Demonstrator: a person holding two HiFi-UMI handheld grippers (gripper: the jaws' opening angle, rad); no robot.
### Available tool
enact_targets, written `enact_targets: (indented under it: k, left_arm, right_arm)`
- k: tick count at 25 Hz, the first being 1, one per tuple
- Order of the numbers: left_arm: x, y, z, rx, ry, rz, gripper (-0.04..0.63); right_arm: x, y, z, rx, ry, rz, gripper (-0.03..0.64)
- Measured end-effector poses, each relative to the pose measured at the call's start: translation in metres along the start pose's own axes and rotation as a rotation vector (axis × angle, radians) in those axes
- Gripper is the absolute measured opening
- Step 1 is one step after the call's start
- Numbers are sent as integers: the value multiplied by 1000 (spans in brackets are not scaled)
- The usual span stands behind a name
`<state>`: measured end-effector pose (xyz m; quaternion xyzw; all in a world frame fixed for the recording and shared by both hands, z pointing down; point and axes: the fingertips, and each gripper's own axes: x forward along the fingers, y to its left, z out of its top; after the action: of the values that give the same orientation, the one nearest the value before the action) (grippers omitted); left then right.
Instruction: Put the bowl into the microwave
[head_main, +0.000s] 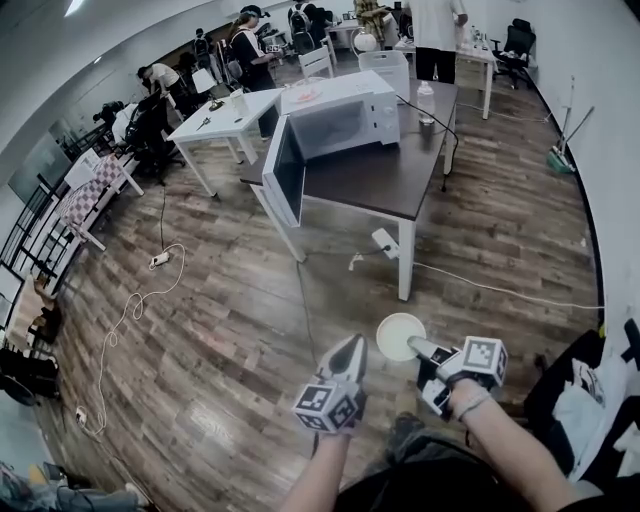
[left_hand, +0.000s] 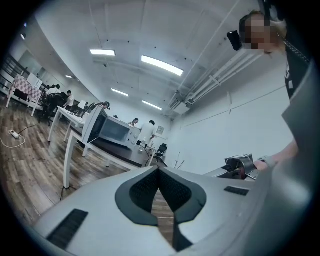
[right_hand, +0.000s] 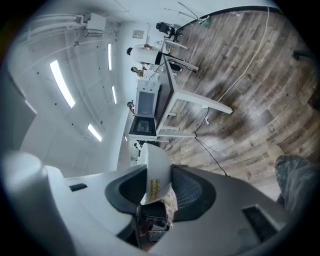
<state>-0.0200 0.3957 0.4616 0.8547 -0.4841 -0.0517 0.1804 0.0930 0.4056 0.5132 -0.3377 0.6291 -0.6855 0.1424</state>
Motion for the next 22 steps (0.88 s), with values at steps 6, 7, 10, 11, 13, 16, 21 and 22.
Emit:
enact_targets:
  k: [6, 7, 10, 11, 13, 16, 21, 22]
  left_arm:
    - [53, 11, 12, 56, 19, 26, 0]
    - [61, 13, 14, 60, 24, 28, 0]
    - [83, 18, 15, 63, 34, 29, 0]
    - [90, 20, 15, 61, 36, 32, 0]
    - [103, 22, 15, 57, 39, 34, 0]
    - [120, 25, 15, 54, 38, 33, 0]
    - [138, 32, 16, 39, 25, 54, 0]
    - [141, 34, 17, 37, 24, 58, 0]
  right_arm:
    - [28, 2, 47, -34, 9, -31, 135]
    - [32, 3, 54, -39, 8, -33, 135]
    - [44, 5, 74, -34, 6, -27, 135]
    - [47, 6, 80, -29, 6, -25, 135]
    - [52, 5, 90, -20, 8, -25, 135]
    - [59, 6, 106, -13, 10, -32, 135]
    - [67, 5, 124, -14, 22, -36, 135]
    - [69, 6, 128, -13, 23, -34, 135]
